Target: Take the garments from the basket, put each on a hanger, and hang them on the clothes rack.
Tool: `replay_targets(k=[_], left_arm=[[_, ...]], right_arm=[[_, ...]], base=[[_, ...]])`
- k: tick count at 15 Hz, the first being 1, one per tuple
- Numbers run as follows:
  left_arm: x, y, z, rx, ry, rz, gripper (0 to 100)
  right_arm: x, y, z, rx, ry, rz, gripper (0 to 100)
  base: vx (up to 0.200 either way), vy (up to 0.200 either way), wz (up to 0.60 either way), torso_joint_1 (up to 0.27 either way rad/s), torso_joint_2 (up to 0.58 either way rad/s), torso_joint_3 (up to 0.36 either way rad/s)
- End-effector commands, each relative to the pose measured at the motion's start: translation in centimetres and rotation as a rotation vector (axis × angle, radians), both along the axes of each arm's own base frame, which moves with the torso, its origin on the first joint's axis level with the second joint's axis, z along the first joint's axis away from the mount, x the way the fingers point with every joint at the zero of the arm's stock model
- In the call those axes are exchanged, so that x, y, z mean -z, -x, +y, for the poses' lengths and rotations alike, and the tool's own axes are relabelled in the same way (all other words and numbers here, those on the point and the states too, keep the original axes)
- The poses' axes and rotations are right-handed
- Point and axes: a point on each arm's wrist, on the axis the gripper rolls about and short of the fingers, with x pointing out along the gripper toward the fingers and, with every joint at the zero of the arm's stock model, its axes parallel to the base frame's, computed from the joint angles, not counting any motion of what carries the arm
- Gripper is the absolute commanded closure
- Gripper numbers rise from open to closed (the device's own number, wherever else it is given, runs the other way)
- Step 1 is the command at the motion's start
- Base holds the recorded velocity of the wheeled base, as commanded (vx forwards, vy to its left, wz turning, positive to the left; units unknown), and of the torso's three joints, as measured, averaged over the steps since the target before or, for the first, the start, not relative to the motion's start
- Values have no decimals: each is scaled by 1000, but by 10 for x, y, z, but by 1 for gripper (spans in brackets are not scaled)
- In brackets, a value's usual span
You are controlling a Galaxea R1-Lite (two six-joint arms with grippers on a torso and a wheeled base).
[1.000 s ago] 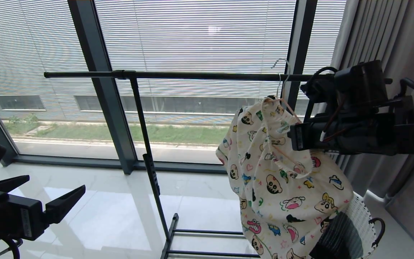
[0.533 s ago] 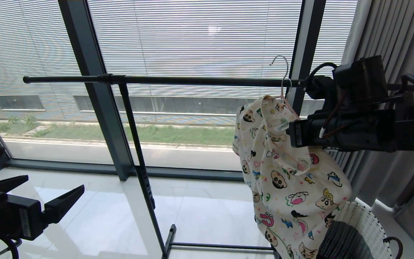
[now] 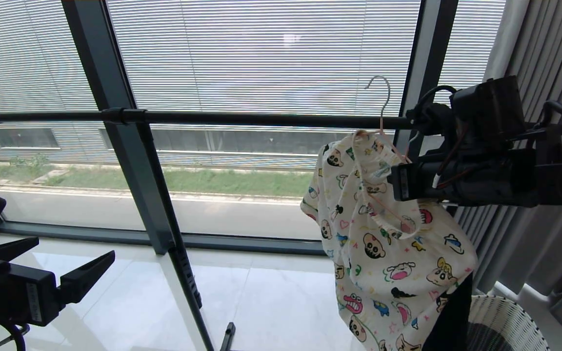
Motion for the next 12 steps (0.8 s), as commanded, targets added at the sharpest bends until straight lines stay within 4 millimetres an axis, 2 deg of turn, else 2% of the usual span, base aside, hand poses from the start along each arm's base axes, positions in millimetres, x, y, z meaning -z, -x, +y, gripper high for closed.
replay_targets(k=[1,4,10,12], left_arm=[[0,0,0,0,0,0,0],[0,3,1,0,2,-7,0],[-2,6,1,0,5,-22,0],[-3,7,1,0,6,-30,0]], right_arm=[[0,1,1,-5,2,2,100],[8,-6,5,-5,13,20,100],[25,-54,19,31,36,37,100],[34,-62,21,33,61,56,100]], base=[[0,0,0,0,0,0],[0,0,0,0,0,0],[0,0,0,0,0,0],[0,0,0,0,0,0]])
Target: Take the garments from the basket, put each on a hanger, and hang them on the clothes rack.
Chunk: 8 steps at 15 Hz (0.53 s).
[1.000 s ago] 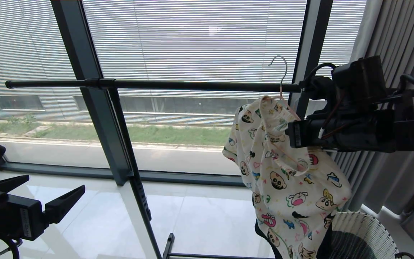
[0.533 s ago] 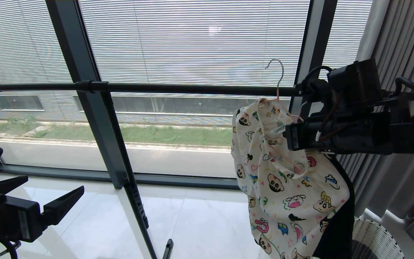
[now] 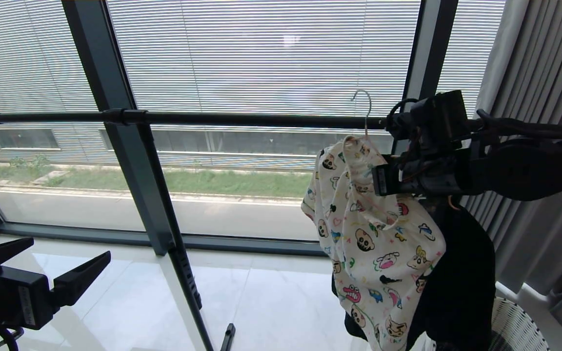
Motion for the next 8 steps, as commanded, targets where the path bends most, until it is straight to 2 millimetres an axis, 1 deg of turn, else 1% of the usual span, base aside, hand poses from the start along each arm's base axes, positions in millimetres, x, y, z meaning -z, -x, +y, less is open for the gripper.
replay_targets(k=[1,8], left_arm=[[-1,2,0,3,-2,-10,0],[1,0,0,5,-8,3,0]], right_arm=[[17,-12,6,5,24,34,100],[28,-12,13,-5,35,63,100]], base=[[0,0,0,0,0,0],[0,0,0,0,0,0]])
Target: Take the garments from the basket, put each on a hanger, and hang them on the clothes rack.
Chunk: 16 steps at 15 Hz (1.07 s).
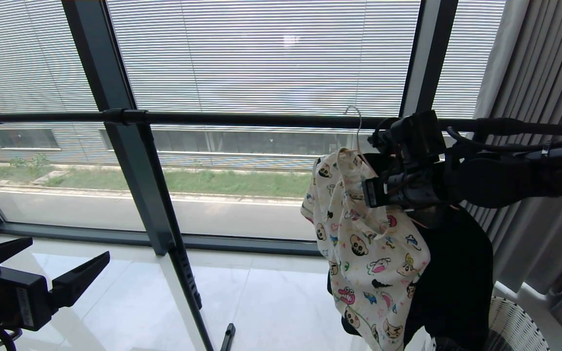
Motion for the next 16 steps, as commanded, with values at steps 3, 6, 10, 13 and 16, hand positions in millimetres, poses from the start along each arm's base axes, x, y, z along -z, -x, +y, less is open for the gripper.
replay_targets(k=[3,6,10,13,16], left_arm=[[1,-1,0,0,-2,8,0],[1,-1,0,0,-2,8,0],[1,-1,0,0,0,5,0],[0,-1,0,-4,2,1,0],[-1,0,0,-8,2,-4,0]], right_arm=[[5,2,6,-14,6,10,100],[5,2,6,-16,7,12,100],[-1,12,10,-29,-11,12,0],[-12,33,1,-20,-18,30,0],[-25,80,-35,26,54,0,0]], base=[[0,0,0,0,0,0],[0,0,0,0,0,0],[0,0,0,0,0,0],[0,0,0,0,0,0],[0,0,0,0,0,0]])
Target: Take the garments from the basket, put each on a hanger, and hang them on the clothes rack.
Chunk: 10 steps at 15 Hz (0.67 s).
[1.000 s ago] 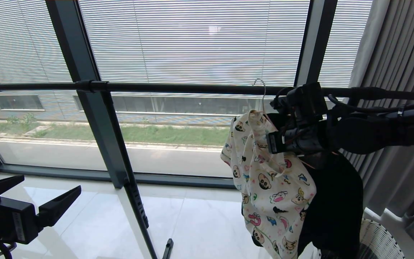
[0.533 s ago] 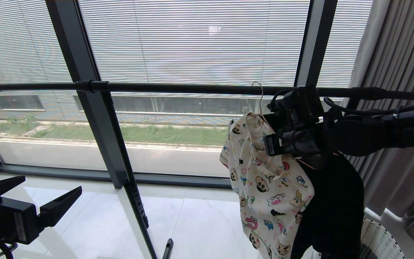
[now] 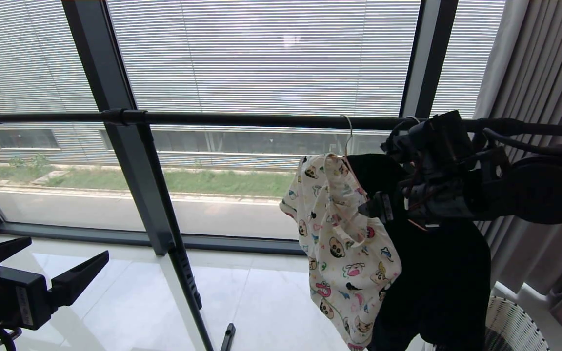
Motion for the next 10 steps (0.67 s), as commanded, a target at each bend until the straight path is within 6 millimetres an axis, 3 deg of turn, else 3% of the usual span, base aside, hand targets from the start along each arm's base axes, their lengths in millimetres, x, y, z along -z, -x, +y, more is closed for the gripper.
replay_targets(k=[1,2,4,10], left_arm=[[0,0,0,-4,0,-2,0],[1,0,1,-15,-1,4,0],[4,-1,5,-51,0,15,0],[9,5,11,-91,-3,16,0]], right_arm=[[-18,44,-35,27,63,-71,0],[-18,57,-47,28,91,-81,0],[-16,77,-69,29,154,-96,0],[-22,90,-103,122,217,-142,0]], base=[[0,0,0,0,0,0],[0,0,0,0,0,0],[-200,0,0,-2,2,0],[-200,0,0,3,5,2]])
